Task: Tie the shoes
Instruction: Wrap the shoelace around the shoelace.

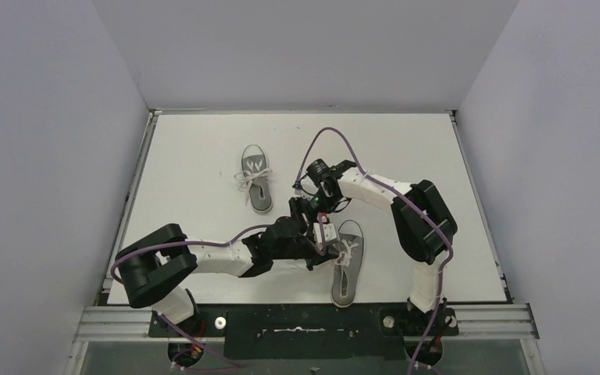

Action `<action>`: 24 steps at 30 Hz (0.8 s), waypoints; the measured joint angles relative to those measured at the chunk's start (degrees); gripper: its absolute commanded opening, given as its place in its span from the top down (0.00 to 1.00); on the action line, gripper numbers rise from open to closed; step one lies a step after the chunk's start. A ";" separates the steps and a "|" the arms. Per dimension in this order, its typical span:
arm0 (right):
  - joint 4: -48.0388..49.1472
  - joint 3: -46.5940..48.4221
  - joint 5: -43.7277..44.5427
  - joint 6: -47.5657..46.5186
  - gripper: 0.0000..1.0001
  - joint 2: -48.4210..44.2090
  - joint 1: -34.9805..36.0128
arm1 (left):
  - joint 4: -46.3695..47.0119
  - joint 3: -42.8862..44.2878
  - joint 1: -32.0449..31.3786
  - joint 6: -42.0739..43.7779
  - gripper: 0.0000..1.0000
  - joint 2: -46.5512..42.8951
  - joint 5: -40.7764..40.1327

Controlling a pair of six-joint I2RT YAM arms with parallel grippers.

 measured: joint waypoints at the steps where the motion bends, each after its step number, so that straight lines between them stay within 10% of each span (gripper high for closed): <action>1: -0.17 -0.02 0.00 0.07 0.34 -0.02 -0.42 | 0.02 -0.20 0.00 -0.37 1.00 0.00 0.15; 7: -2.36 -1.73 5.25 -0.85 0.25 -4.83 -6.91 | -0.20 -0.37 0.00 -3.58 1.00 -0.31 0.07; 14: -3.76 -10.99 23.61 -3.85 0.24 -30.88 -14.91 | -4.17 0.96 0.46 -8.79 1.00 -0.61 -0.85; 24: 1.90 -32.26 35.71 -4.17 0.36 -63.91 1.11 | -7.10 5.57 4.35 -18.21 1.00 3.45 3.39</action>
